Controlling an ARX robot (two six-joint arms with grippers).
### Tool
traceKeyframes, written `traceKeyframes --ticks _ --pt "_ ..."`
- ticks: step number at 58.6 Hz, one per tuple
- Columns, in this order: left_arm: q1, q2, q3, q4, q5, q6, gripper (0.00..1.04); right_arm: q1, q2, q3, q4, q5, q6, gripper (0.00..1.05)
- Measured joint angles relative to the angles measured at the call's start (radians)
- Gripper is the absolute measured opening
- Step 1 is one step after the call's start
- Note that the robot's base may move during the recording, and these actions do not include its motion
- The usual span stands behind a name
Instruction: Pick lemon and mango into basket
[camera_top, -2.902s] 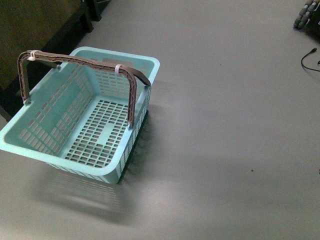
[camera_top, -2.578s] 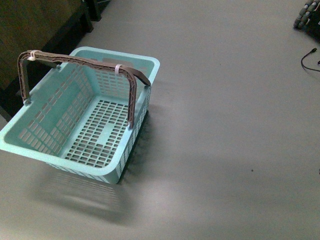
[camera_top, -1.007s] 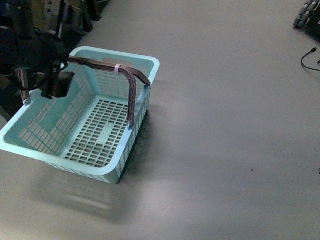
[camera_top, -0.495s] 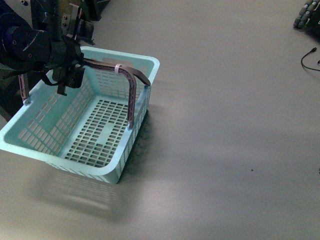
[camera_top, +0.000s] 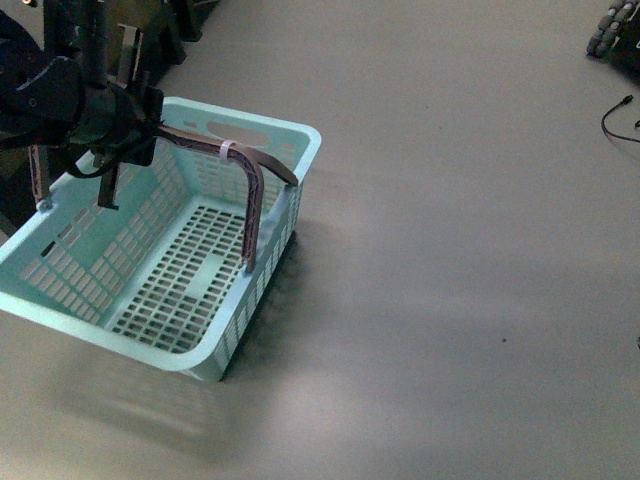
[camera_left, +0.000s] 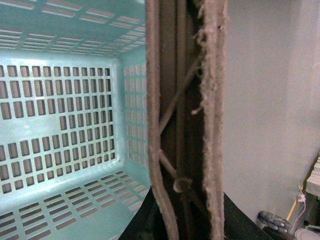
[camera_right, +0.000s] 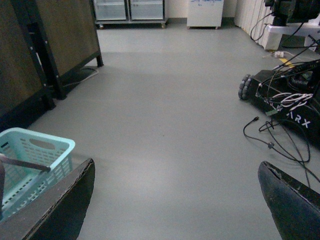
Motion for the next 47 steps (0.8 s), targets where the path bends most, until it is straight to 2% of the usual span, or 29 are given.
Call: traceKeyframes --ticks 14,22,33,47 --pt "0.005 -0.282 -0.238 0.037 0.018 -0.047 0.06 0.0 0.0 0.0 0.0 0.0 0.0 0.96" --pt "0.027 -0.615 -0.391 -0.013 0.037 -0.09 0.06 0.0 0.0 0.0 0.0 0.0 0.0 0.96" --pt "0.043 -0.929 -0.431 -0.182 0.043 -0.117 0.06 0.0 0.0 0.0 0.0 0.0 0.0 0.96" --pt "0.054 -1.311 -0.433 -0.469 0.057 -0.149 0.06 0.0 0.0 0.0 0.0 0.0 0.0 0.96"
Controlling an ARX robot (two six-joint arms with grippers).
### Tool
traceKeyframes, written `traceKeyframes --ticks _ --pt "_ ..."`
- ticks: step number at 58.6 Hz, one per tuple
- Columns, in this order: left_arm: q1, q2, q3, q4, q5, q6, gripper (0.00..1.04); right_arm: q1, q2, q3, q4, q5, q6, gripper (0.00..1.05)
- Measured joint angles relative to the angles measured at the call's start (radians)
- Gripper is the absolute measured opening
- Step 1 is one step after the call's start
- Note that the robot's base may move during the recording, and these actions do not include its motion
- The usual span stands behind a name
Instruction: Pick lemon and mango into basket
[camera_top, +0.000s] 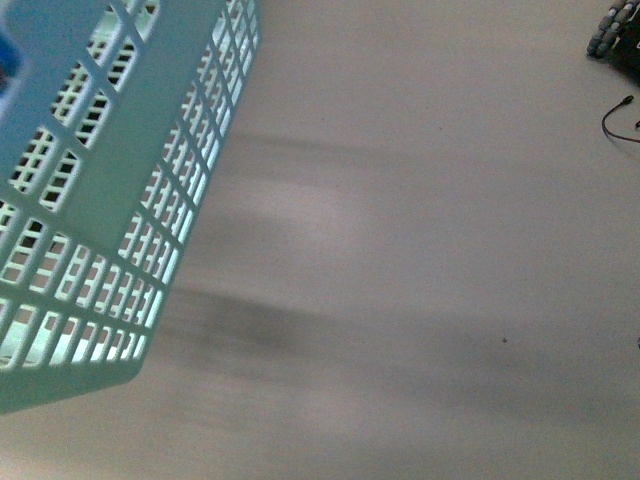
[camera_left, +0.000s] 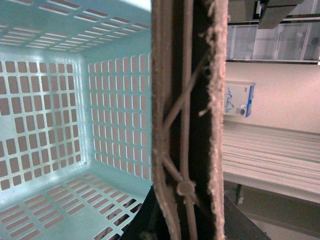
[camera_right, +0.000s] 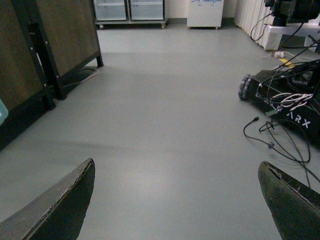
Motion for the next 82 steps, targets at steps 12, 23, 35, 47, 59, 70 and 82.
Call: traceKeyframes --ticks 12,23,35,47,59,70,82 --pt "0.013 -0.121 0.002 -0.097 -0.003 0.006 0.06 0.0 0.0 0.0 0.0 0.0 0.0 0.96" --pt "0.016 -0.122 0.002 -0.102 -0.013 0.021 0.06 0.0 0.0 0.0 0.0 0.0 0.0 0.96" --pt "0.016 -0.122 0.002 -0.102 -0.008 0.02 0.06 0.0 0.0 0.0 0.0 0.0 0.0 0.96" --pt "0.016 -0.121 0.002 -0.102 -0.009 0.021 0.06 0.0 0.0 0.0 0.0 0.0 0.0 0.96" --pt "0.016 -0.121 0.002 -0.103 -0.009 0.021 0.06 0.0 0.0 0.0 0.0 0.0 0.0 0.96" --pt "0.016 -0.121 0.002 -0.103 -0.008 0.02 0.06 0.0 0.0 0.0 0.0 0.0 0.0 0.96" --pt "0.016 -0.121 0.002 -0.103 -0.009 0.021 0.06 0.0 0.0 0.0 0.0 0.0 0.0 0.96"
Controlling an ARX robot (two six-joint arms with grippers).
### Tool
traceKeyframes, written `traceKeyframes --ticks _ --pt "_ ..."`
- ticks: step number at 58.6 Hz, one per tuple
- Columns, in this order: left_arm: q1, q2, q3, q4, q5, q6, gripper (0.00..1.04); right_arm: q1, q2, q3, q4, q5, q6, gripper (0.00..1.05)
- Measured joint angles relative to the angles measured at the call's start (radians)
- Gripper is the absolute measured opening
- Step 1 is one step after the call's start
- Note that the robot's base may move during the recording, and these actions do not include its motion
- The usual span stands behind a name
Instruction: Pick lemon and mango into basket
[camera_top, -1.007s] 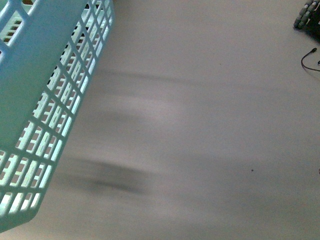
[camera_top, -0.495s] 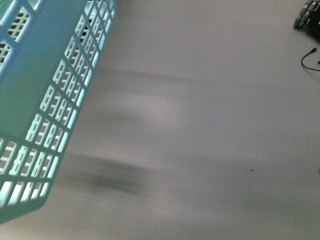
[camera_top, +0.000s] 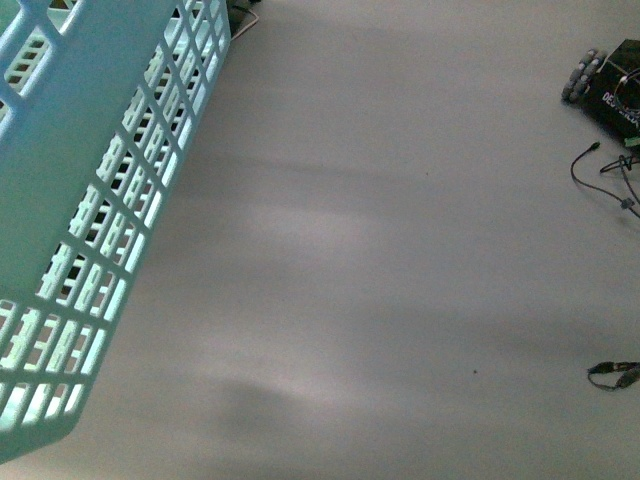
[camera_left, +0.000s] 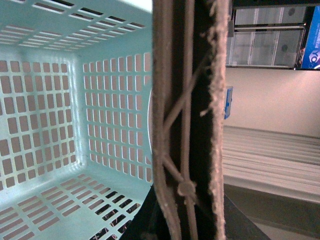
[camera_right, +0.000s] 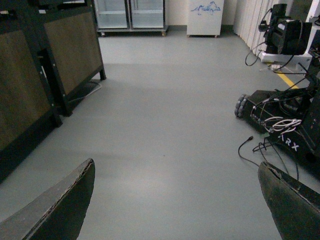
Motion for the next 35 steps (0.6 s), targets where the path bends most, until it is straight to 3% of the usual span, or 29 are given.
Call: traceKeyframes --ticks 35 --pt "0.0 0.0 0.001 0.0 0.0 0.0 0.06 0.0 0.0 0.0 0.0 0.0 0.0 0.96"
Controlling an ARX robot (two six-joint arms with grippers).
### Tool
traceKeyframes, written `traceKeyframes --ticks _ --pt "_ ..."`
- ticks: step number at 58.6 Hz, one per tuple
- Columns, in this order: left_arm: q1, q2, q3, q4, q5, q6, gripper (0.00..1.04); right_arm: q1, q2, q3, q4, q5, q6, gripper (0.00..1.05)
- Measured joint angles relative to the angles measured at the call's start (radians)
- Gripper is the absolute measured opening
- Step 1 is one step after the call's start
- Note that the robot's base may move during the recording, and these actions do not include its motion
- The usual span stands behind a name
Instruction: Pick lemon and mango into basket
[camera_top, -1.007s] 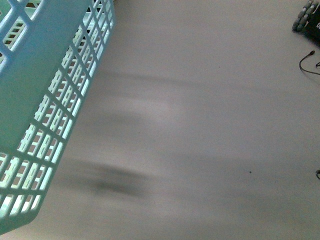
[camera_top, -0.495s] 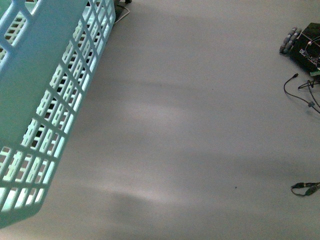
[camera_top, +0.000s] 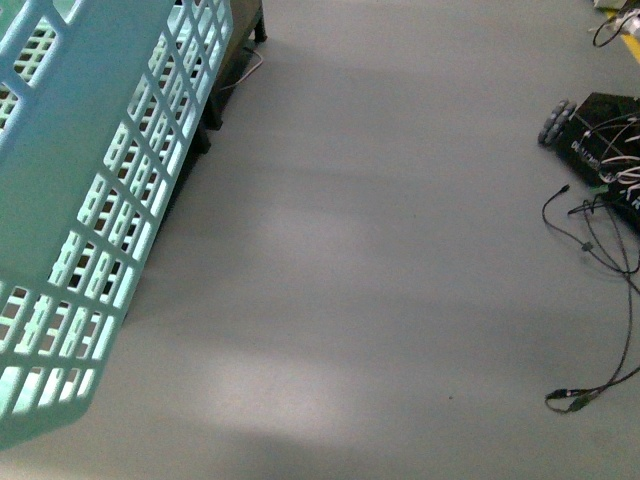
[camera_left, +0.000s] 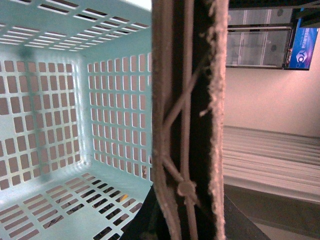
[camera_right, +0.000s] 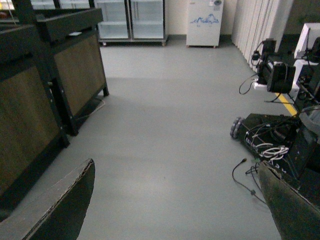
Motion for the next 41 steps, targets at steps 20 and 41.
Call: traceKeyframes --ticks 20,41 --pt "0.0 0.0 0.0 0.0 0.0 0.0 0.06 0.0 0.0 0.0 0.0 0.0 0.0 0.96" --pt "0.0 0.0 0.0 0.0 0.0 0.0 0.06 0.0 0.0 0.0 0.0 0.0 0.0 0.96"
